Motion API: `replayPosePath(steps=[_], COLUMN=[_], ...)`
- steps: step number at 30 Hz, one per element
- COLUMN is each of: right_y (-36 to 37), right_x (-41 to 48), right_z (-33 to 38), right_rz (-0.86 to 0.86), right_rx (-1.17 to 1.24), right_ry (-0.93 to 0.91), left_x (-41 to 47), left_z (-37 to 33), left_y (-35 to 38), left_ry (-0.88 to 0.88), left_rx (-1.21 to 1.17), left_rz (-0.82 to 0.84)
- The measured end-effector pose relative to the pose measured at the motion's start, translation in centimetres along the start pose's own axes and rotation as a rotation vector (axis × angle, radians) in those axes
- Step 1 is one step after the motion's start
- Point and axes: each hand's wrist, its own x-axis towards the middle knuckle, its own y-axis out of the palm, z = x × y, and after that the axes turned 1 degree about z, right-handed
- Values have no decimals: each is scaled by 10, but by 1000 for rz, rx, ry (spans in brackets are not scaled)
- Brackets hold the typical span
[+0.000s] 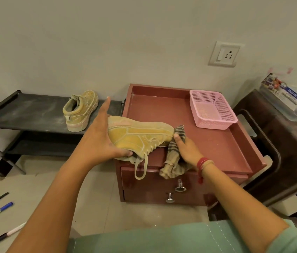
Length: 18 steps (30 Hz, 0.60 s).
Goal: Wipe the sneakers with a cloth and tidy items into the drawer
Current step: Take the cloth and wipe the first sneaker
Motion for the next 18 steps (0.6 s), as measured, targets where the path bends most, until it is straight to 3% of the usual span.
replayPosePath(steps=[2, 4, 9, 18], right_y=[-7, 0, 38, 32], right_x=[4, -3, -30, -24], right_z=[12, 32, 75, 18], right_rz=[-130, -226, 24, -87], right_rx=[163, 213, -153, -170], right_ry=[1, -144, -563, -315], left_x=[1, 2, 0, 1], left_z=[0, 0, 1, 3], left_y=[0, 1, 1, 0], left_ry=[-12, -13, 5, -40], left_rx=[-7, -1, 23, 52], left_rz=[0, 3, 19, 30])
